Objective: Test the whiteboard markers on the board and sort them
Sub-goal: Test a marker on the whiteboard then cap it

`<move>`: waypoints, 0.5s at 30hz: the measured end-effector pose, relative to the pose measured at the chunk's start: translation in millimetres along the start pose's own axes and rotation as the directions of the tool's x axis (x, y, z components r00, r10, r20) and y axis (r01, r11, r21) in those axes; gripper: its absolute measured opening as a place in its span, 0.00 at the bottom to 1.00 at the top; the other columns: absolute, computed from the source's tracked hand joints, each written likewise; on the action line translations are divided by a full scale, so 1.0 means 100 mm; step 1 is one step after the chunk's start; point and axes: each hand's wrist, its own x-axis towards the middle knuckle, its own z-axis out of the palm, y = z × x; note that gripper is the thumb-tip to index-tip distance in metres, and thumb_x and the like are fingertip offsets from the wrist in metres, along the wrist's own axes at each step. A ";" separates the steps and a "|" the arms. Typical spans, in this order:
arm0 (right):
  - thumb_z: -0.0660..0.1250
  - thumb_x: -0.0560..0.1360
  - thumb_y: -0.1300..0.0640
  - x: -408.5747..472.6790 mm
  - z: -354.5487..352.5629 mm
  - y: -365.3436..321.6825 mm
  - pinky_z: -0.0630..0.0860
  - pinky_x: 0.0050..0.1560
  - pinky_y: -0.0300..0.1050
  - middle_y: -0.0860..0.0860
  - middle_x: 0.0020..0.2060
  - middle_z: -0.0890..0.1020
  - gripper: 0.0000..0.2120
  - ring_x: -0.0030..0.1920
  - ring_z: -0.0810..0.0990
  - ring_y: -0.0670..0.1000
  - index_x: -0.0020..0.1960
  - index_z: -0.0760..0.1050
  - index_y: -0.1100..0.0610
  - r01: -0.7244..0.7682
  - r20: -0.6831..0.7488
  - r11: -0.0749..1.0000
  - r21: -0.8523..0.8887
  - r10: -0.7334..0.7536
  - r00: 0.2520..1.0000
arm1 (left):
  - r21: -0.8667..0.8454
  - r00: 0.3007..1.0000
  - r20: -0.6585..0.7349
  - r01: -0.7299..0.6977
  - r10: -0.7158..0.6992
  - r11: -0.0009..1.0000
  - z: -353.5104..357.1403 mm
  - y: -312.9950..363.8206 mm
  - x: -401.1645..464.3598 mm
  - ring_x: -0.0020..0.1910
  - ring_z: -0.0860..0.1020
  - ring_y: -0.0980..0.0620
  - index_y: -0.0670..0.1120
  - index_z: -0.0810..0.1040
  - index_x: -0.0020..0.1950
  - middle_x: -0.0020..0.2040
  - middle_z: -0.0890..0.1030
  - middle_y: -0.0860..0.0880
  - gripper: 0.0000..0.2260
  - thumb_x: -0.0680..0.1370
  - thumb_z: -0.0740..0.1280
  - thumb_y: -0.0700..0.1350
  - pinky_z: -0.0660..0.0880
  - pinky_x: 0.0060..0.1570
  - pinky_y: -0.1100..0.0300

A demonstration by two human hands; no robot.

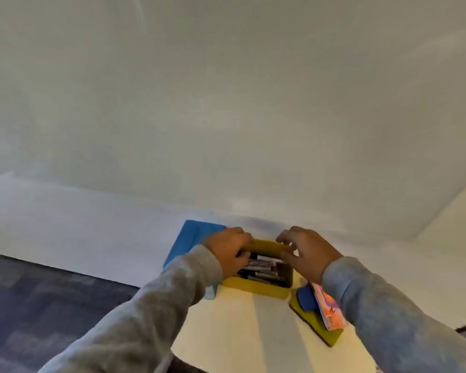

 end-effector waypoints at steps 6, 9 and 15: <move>0.61 0.81 0.51 0.31 0.74 0.26 0.68 0.70 0.47 0.51 0.70 0.72 0.20 0.71 0.71 0.56 0.73 0.71 0.46 -0.084 0.167 0.995 -0.051 0.092 0.982 | 0.050 0.982 0.112 0.145 -0.150 0.988 0.79 -0.23 0.33 0.60 0.75 0.46 0.49 0.75 0.65 0.64 0.74 0.49 0.13 0.82 0.59 0.50 0.75 0.59 0.53; 0.62 0.81 0.52 0.50 1.00 0.37 0.67 0.70 0.46 0.51 0.71 0.72 0.19 0.71 0.70 0.54 0.71 0.72 0.48 -0.057 0.196 0.995 -0.085 0.073 0.978 | 0.035 0.972 0.115 0.202 -0.205 0.979 1.14 -0.26 0.49 0.58 0.76 0.48 0.49 0.75 0.65 0.63 0.75 0.49 0.13 0.82 0.59 0.50 0.76 0.59 0.53; 0.62 0.79 0.56 0.79 1.25 0.42 0.73 0.64 0.51 0.50 0.66 0.75 0.17 0.64 0.74 0.55 0.67 0.75 0.50 -0.012 0.211 0.990 -0.142 0.042 0.977 | 0.014 0.939 0.074 0.336 -0.337 0.942 1.50 -0.33 0.68 0.59 0.73 0.50 0.53 0.74 0.67 0.63 0.74 0.52 0.15 0.82 0.59 0.52 0.77 0.57 0.53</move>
